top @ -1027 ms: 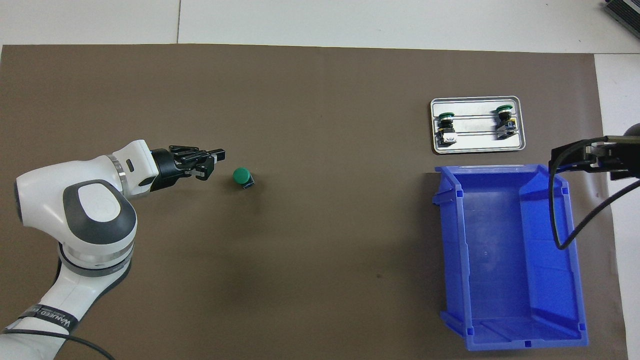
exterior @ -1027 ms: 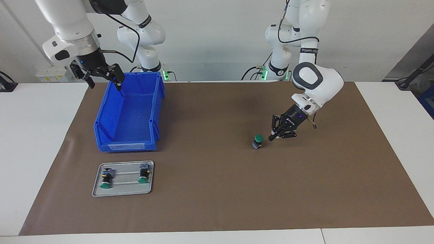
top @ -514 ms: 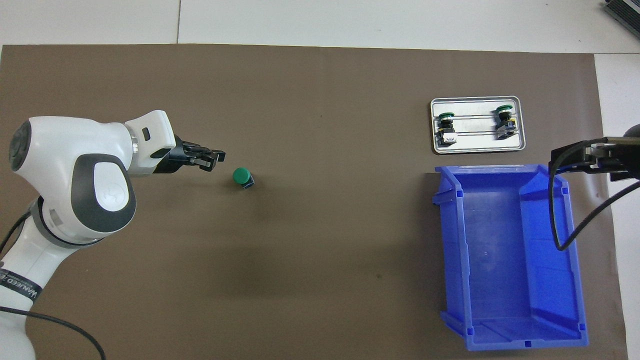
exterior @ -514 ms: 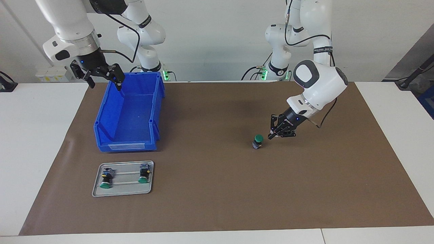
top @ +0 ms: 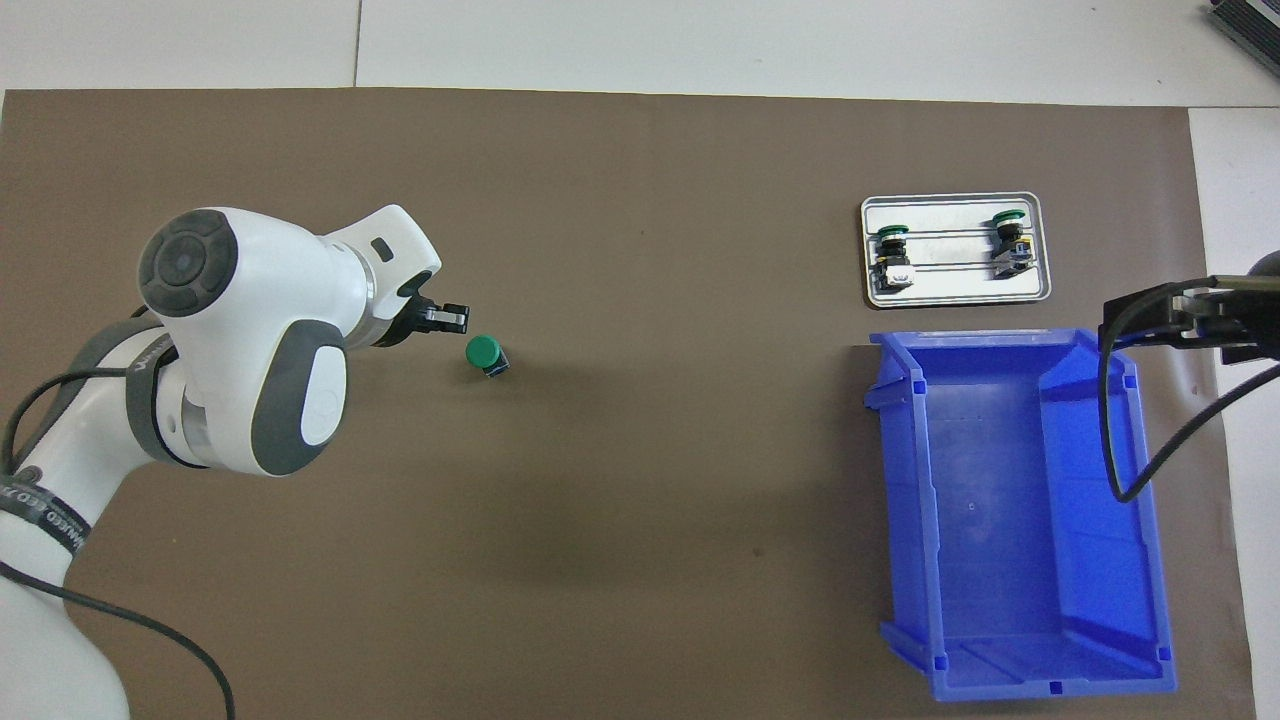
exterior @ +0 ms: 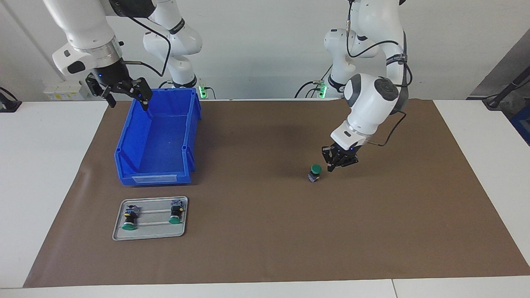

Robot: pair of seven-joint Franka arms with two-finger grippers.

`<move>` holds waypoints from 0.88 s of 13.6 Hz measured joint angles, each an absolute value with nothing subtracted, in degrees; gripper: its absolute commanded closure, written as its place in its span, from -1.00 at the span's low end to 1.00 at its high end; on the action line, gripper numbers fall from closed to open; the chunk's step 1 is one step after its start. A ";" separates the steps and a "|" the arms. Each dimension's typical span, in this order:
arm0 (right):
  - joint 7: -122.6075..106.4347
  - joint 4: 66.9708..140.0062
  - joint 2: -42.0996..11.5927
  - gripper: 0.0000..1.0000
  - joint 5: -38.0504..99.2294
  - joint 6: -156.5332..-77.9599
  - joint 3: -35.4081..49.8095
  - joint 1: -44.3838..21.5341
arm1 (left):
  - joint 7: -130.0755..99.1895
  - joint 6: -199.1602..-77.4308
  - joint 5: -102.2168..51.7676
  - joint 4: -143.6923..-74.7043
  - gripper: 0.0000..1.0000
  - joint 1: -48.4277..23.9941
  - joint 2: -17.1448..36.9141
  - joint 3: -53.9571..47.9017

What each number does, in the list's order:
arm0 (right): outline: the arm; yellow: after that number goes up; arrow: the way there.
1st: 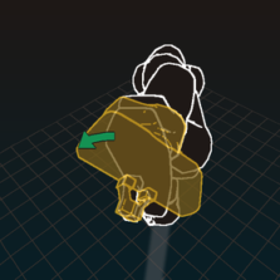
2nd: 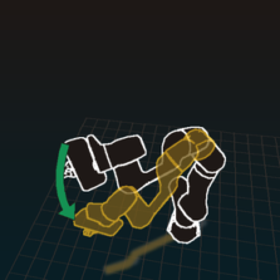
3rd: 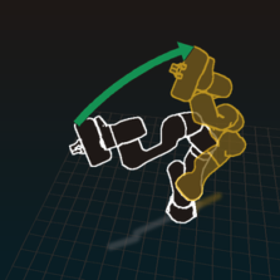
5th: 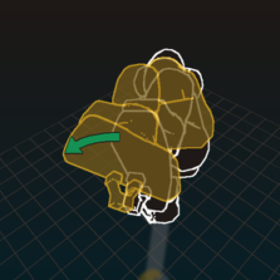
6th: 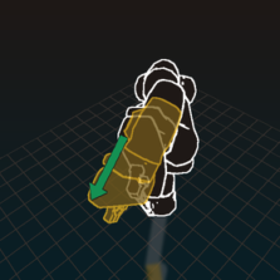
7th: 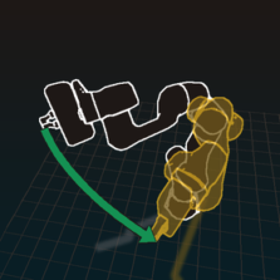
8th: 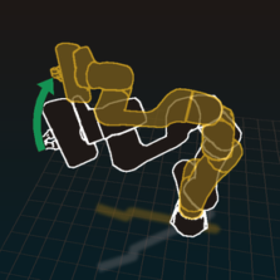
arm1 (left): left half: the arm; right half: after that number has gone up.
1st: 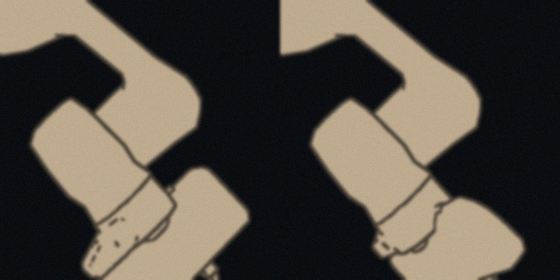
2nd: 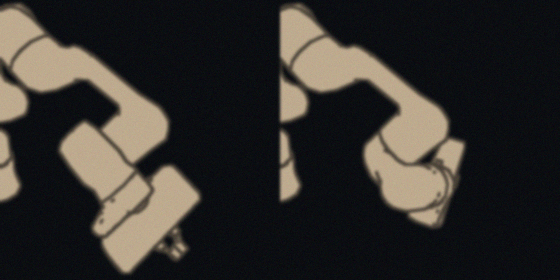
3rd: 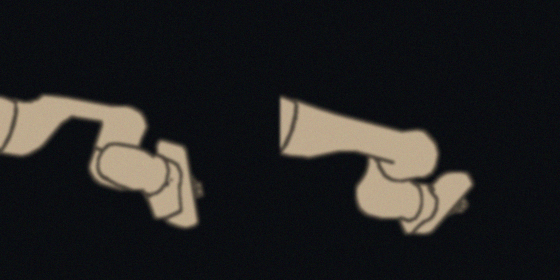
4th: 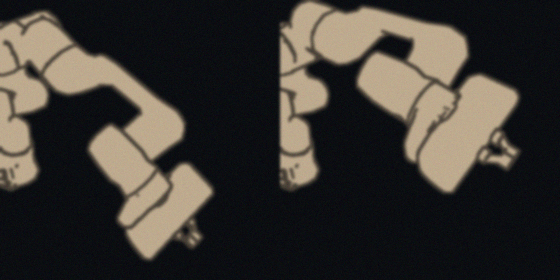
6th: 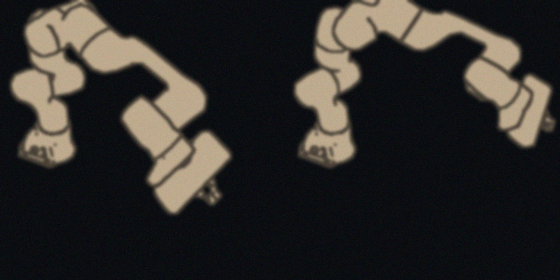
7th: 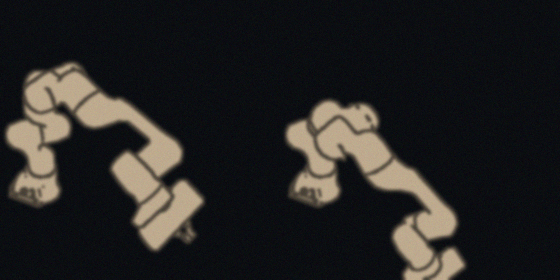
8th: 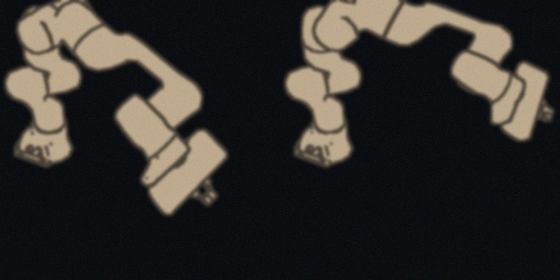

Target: Place and press button with both arms

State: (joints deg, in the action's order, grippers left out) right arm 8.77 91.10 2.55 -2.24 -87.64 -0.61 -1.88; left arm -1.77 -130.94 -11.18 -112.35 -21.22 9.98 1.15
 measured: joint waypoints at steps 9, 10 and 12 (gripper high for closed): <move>8.81 91.39 2.65 -1.00 -2.24 -87.65 -0.66 -1.87 | -15.05 -131.71 -0.92 -113.10 1.00 -26.17 12.77 1.21; 8.81 91.39 2.65 -1.00 -2.24 -87.65 -0.66 -1.87 | -15.82 -132.02 -0.31 -113.11 1.00 -26.50 12.78 1.28; 8.81 91.40 2.66 -1.00 -2.24 -87.65 -0.66 -1.87 | -16.22 -132.21 0.18 -113.12 1.00 -26.72 12.80 1.36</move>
State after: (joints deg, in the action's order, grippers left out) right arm 8.81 91.40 2.66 -2.24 -87.65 -0.66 -1.87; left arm -16.22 -132.21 0.18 -113.12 -26.72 12.80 1.36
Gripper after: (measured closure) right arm 0.000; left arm 0.991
